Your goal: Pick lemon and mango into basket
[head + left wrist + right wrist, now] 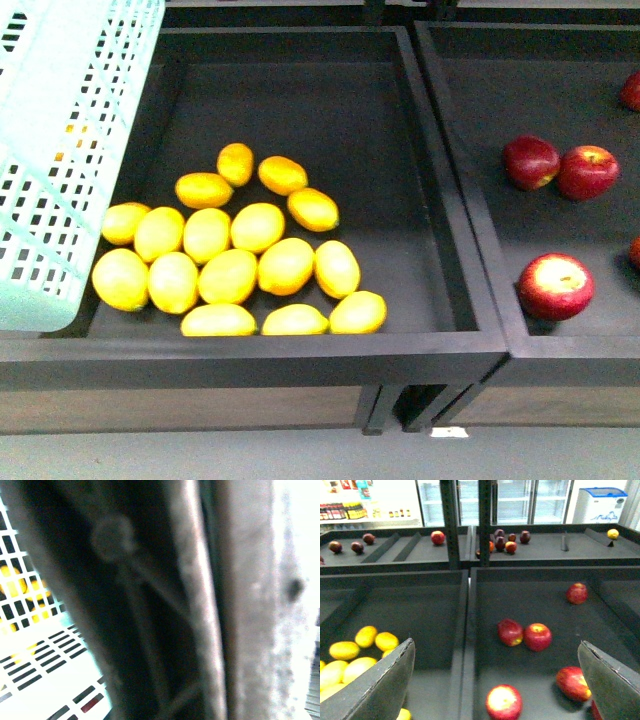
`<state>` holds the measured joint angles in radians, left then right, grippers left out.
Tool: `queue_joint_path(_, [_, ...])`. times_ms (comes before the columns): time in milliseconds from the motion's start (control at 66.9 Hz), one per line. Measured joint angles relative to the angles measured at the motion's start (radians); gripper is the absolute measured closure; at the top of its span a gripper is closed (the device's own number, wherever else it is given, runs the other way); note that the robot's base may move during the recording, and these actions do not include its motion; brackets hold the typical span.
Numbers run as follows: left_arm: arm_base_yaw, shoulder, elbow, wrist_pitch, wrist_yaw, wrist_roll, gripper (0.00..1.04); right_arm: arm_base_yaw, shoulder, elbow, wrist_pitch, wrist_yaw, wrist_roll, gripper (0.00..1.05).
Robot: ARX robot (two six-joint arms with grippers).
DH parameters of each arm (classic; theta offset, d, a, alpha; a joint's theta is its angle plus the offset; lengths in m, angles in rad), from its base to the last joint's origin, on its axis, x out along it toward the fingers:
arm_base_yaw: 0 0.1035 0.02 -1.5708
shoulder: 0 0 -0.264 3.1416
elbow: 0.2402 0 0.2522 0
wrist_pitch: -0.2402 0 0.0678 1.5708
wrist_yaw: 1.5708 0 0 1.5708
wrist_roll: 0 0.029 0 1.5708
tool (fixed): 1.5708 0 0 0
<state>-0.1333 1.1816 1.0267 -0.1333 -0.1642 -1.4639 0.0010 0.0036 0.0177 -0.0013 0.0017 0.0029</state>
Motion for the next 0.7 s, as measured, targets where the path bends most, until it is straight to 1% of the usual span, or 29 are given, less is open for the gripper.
queue_joint_path(703, [0.0,0.0,0.0,0.0,-0.005,0.002,0.9,0.0,-0.001,0.0,0.0,-0.002,0.0,0.09])
